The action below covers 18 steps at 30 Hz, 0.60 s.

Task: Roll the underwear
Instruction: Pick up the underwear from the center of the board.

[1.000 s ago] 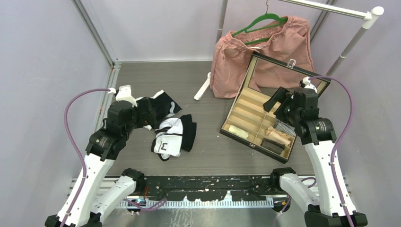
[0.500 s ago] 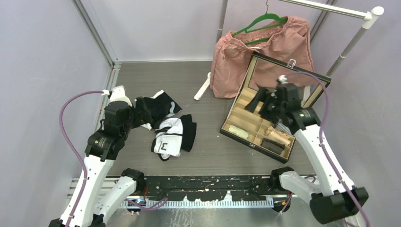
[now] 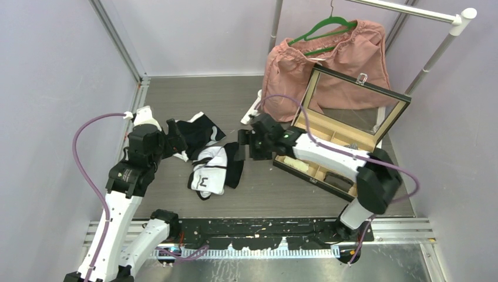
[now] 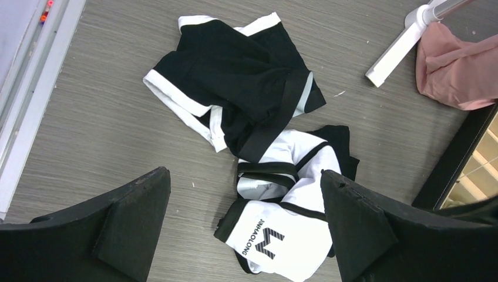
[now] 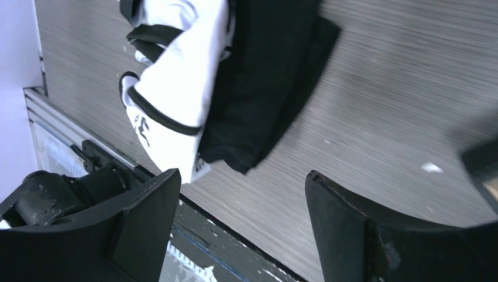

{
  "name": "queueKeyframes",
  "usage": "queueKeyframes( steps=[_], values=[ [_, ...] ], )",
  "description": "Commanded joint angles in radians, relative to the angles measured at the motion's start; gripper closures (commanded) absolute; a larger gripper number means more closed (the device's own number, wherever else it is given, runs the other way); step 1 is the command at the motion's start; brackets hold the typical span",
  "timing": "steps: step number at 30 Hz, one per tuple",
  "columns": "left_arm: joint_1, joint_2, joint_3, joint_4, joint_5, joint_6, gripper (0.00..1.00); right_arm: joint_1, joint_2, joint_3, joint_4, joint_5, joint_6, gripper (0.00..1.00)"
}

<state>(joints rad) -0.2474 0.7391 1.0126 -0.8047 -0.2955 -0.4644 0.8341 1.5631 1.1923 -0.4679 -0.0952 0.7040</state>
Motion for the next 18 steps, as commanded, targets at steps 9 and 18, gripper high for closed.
queueKeyframes(
  steps=[9, 18],
  values=[
    [0.011, 0.007, -0.002, 0.012, 0.017, -0.006, 0.0, 0.092, 0.293, 0.166, 0.193, -0.155, 0.022, 0.3],
    [0.019, 0.019, -0.002, 0.012, 0.033, -0.009, 0.0, 0.098, 0.339, 0.15, 0.277, -0.221, 0.06, 0.65]
  ],
)
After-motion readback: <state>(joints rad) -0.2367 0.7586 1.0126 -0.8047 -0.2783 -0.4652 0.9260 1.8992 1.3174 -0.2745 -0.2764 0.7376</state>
